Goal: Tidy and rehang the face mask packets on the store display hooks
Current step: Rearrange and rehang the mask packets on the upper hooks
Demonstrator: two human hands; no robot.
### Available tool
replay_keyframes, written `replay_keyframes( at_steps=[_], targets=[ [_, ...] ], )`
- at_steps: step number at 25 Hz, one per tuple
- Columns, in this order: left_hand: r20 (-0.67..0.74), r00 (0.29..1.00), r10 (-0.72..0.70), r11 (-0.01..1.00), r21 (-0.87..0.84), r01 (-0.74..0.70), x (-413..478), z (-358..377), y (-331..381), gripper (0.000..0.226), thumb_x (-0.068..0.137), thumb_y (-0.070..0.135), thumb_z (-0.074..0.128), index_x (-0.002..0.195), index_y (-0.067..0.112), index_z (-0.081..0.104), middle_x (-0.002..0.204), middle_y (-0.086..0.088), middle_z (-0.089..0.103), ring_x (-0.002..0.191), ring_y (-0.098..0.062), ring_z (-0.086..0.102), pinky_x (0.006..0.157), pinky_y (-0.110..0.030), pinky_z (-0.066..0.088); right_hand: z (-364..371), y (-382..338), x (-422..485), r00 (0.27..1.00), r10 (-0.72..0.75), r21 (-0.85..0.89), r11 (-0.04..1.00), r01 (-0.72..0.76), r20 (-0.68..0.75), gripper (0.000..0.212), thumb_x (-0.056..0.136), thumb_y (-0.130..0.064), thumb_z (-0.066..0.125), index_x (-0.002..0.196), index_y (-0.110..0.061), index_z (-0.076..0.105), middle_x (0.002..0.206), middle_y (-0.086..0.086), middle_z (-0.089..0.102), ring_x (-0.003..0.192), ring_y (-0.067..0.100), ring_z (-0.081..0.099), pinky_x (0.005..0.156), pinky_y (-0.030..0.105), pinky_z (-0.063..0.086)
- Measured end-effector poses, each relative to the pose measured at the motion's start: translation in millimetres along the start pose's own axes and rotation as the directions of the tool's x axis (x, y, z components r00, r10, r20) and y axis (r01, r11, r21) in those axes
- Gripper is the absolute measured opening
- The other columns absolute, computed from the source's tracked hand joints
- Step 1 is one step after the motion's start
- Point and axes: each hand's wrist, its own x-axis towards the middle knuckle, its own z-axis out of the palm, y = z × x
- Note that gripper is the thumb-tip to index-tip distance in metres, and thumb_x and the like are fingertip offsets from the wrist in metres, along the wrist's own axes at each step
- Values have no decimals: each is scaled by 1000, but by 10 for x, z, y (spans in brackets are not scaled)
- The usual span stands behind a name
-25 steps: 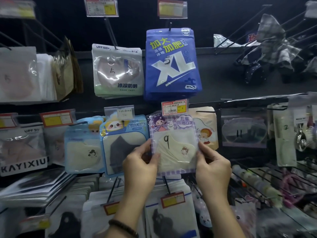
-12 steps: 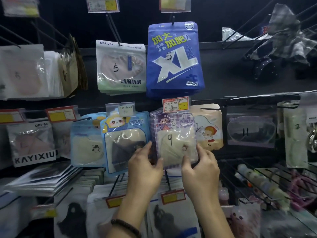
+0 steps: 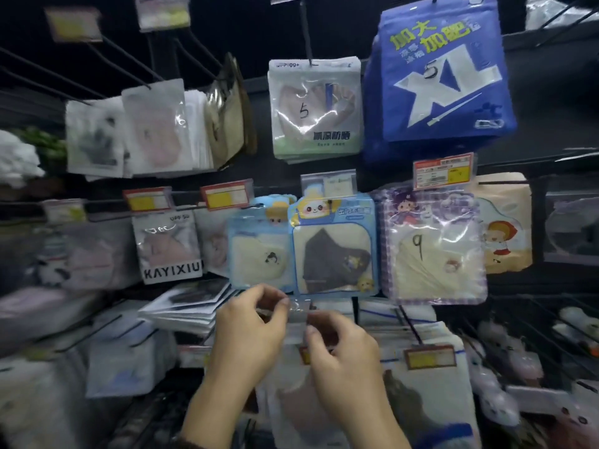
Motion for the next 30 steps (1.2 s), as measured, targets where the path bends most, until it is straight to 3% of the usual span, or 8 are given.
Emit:
replay_keyframes(
  at_steps=[1,5,9,13,16,22,27,30],
  targets=[
    [0,1000,10,1000,15,-10,73,-168,-164,18,91,28,81,78,37,73,73,21,73,70,3,69,70,-25,55,180,-55,-25,999,16,19,1000,-16,47,15,96,-26,74,108,-26,82,91,-10,81,84,1,72,78,14,55],
    [50,998,33,993,107,-38,473,-969,-828,12,93,25,79,85,34,76,78,20,74,73,5,67,68,-20,51,932,-324,-25,974,120,40,991,-130,192,27,99,-26,60,119,-31,78,107,-14,80,101,6,75,95,43,63],
    [197,974,113,967,202,-153,943,-1510,-1445,15,92,20,80,95,34,76,91,19,75,84,0,69,83,-32,60,1517,-599,171,965,152,3,988,-156,213,38,101,-12,52,128,-30,74,122,-11,75,113,14,72,103,50,61],
    [494,863,109,888,342,-308,1391,-1652,-1853,38,94,30,80,131,29,71,131,8,68,120,-13,63,106,-29,49,1929,-743,397,950,206,-210,965,-157,236,47,100,-10,50,141,-22,69,141,-3,71,132,18,65,115,44,52],
    [634,763,127,815,371,-444,1580,-1598,-2026,49,97,41,76,143,36,61,142,10,59,131,-14,54,109,-27,43,2075,-764,539,942,164,-445,895,-17,294,50,102,-17,49,151,-22,61,155,2,60,148,23,50,122,40,44],
    [766,630,127,701,380,-604,1837,-1401,-2207,60,99,52,69,154,37,51,149,11,60,135,-13,56,114,-35,46,2090,-873,809,888,128,-642,736,213,441,51,105,-33,64,154,-26,52,148,8,58,135,30,56,107,41,51],
    [790,608,80,712,382,-589,1894,-1350,-2225,68,101,54,66,162,39,39,154,9,56,136,-16,56,114,-36,46,2117,-822,913,793,-4,-657,558,507,609,38,106,-38,59,140,-19,59,130,10,64,118,32,62,87,38,47],
    [792,607,62,738,373,-562,1927,-1305,-2231,64,100,55,66,159,39,46,151,12,60,135,-12,57,111,-29,44,2152,-729,977,766,-67,-609,564,557,639,34,105,-39,58,133,-19,63,126,10,69,115,31,64,87,40,50]
  ],
)
